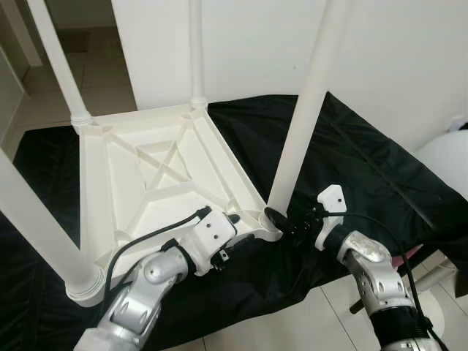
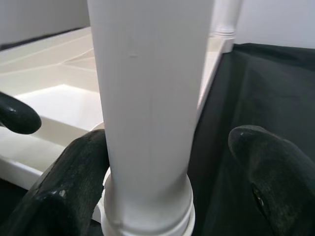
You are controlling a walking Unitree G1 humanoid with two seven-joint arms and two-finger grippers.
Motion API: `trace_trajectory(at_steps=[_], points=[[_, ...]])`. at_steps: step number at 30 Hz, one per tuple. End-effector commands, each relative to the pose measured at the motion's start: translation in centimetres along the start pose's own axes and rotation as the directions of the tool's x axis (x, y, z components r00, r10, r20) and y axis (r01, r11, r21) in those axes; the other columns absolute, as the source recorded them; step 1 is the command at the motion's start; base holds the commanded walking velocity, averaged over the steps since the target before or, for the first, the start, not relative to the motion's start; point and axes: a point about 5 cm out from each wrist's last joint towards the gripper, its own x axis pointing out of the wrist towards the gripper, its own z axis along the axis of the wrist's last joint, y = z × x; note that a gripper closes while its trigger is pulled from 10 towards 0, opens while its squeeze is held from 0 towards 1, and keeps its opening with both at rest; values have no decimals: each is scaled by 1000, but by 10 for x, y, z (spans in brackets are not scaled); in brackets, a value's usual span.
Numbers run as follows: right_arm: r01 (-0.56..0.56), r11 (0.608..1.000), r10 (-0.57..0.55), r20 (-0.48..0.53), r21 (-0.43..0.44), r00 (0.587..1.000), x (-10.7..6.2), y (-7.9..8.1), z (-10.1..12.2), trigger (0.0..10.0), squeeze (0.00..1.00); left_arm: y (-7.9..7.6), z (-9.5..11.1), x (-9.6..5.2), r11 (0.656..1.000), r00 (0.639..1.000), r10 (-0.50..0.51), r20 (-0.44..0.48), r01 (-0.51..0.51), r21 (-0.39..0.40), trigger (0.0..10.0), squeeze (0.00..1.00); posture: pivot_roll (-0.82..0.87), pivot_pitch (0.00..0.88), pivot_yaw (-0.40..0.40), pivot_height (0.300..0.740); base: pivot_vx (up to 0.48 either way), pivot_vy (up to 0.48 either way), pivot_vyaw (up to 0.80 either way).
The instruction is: Building children table
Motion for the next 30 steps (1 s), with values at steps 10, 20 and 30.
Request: trace_trajectory(at_steps=[10,20,30], points=[[-129,991,127,-52,-29,990,15,1,-9,0,0,1,0,8,1000,1000,-18,-1,18,10,10000,0,-46,0,12,740,0,0,0],[-96,995,96,-44,2,994,6,-2,-16,3804,0,1,-1,6,1000,1000,-22,-4,22,5,10000,0,-47,0,15,740,0,0,0],[86,991,-90,30,103,995,5,5,-8,10000,0,-2,-2,6,1000,1000,-30,-7,29,-3,10000,0,-63,0,14,740,0,0,0]])
